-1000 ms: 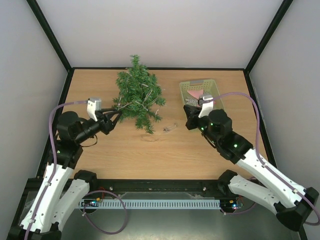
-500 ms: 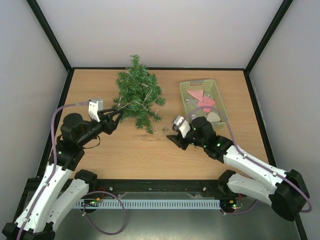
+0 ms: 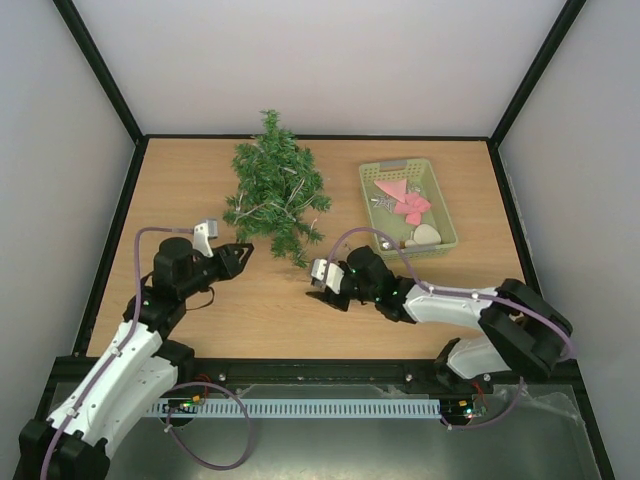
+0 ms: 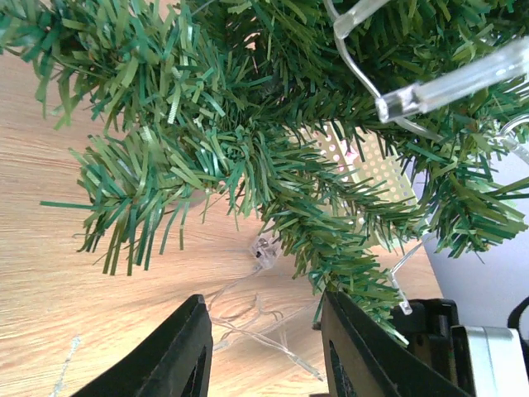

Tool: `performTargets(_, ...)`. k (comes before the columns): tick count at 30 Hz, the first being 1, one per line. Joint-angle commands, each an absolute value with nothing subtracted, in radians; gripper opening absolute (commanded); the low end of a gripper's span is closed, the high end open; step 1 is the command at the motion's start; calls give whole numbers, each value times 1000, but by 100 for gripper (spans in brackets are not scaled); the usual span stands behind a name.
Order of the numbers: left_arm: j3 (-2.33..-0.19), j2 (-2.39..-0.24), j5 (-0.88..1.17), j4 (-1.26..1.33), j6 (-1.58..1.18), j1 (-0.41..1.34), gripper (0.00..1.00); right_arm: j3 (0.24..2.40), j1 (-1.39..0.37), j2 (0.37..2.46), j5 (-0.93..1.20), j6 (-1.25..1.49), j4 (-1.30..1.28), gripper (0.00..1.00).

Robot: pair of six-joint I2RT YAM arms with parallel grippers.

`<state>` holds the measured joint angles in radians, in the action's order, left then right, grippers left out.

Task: Decorate the small christmas tree
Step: Wrap the decoration item around the Christmas tree.

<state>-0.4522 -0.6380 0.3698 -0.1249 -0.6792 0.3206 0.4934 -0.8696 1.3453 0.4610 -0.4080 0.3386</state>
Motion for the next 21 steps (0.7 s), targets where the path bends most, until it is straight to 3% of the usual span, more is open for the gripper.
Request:
performTargets(1,-444,-652,406,-50,-746,327,39,523,-883,1400,346,-448,536,49)
performTargets(11,-420,-647,405,-42,-743,329,41,581,-883,1535,317,-510,545,49)
performTargets(18,-429,-641,389,-62,-733,329,42,604,-884,1601,319,-503,565,43)
performTargets(19,-428,-645,389,-65,-734,328,42,604,-882,1605,317,-501,567,39)
performTargets(21,-429,-654,404,-64,-712,329,43,606,-883,1598,302,-498,562,14)
